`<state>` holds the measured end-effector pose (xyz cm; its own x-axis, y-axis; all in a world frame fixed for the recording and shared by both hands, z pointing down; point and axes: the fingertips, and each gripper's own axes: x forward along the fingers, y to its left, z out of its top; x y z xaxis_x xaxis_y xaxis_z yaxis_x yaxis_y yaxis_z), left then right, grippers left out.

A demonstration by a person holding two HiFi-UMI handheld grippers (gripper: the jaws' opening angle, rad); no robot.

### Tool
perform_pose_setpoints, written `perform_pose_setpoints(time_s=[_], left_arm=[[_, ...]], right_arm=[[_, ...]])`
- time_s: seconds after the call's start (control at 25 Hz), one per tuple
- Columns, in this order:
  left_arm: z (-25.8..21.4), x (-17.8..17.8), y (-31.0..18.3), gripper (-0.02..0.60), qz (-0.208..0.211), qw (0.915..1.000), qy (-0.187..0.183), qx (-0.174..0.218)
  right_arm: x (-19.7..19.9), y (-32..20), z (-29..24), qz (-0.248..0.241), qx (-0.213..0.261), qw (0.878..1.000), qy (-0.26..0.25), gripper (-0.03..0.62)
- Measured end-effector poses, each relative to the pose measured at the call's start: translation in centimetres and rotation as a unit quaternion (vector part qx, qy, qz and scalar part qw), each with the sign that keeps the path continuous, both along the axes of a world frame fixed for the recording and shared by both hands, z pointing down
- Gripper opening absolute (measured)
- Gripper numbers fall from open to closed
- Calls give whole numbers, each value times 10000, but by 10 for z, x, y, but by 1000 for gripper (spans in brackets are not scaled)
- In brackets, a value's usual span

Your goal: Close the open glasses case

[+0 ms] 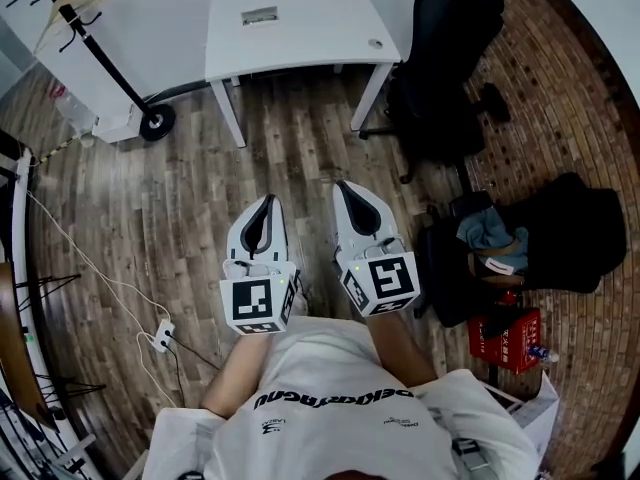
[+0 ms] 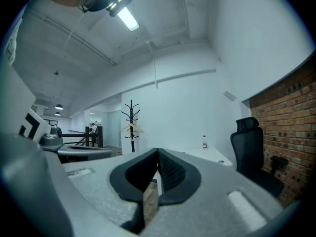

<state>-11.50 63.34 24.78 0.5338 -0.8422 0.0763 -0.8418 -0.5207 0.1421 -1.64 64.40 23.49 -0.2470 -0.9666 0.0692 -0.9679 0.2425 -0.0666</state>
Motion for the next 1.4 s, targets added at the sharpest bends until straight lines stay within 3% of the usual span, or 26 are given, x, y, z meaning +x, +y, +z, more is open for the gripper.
perform_pose_setpoints(time_s=[0.36, 0.72, 1.4], left_arm=[[4, -2, -89, -2, 137, 9999, 2, -66], [22, 4, -160, -2, -68, 9999, -31, -125], [20, 75, -368, -2, -653, 9975, -155, -203]], right_arm=[[-4, -86, 0, 169, -24, 9999, -22, 2], [1, -159, 15, -22, 30, 9997, 243, 2], [59, -377, 13, -691, 15, 9973, 265, 2]])
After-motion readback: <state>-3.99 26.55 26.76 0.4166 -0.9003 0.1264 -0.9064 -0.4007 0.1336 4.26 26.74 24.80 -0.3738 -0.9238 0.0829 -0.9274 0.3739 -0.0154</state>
